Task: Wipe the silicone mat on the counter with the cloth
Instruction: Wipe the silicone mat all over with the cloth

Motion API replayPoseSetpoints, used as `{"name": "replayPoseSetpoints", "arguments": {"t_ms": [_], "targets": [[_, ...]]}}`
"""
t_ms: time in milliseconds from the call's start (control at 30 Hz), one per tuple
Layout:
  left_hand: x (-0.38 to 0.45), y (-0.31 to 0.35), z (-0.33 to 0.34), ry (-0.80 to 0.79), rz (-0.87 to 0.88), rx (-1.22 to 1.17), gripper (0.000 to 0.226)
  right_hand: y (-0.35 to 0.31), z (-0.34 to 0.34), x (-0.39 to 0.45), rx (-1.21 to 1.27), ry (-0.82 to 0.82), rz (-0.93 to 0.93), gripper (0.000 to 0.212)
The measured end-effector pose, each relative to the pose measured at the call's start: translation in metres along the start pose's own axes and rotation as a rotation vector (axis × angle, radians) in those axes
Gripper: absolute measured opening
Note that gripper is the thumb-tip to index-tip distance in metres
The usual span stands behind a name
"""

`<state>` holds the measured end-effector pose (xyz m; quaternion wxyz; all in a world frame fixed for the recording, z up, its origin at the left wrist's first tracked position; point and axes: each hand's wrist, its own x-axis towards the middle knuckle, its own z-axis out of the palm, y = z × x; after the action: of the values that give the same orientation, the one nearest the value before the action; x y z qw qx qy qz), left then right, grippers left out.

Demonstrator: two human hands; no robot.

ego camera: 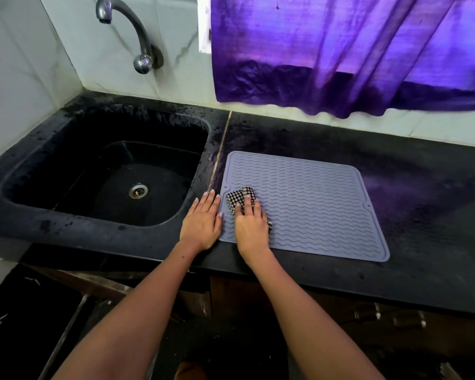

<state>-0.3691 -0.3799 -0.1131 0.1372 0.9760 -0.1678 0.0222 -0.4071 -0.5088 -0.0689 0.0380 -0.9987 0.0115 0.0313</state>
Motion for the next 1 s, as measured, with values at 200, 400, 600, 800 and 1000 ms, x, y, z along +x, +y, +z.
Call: {"name": "replayPoseSetpoints", "arguments": {"t_ms": [200, 400, 600, 800, 1000], "targets": [[0.000, 0.001, -0.003, 0.004, 0.005, -0.006, 0.053, 0.015, -0.024, 0.012, 0.390, 0.029, 0.137, 0.046], [-0.002, 0.002, -0.004, 0.003, 0.009, -0.002, 0.053, 0.030, -0.021, 0.000, 0.250, 0.159, 0.227, 0.045], [-0.002, 0.001, -0.002, -0.009, 0.006, 0.012, 0.055, 0.033, 0.002, -0.013, -0.007, 0.045, 0.131, 0.051], [-0.002, 0.001, -0.003, -0.025, 0.007, 0.001, 0.054, 0.046, -0.020, -0.004, 0.156, -0.038, 0.145, 0.047], [-0.003, 0.003, -0.006, -0.036, 0.003, -0.002, 0.061, 0.063, -0.028, -0.009, 0.256, 0.105, 0.348, 0.034]]}}
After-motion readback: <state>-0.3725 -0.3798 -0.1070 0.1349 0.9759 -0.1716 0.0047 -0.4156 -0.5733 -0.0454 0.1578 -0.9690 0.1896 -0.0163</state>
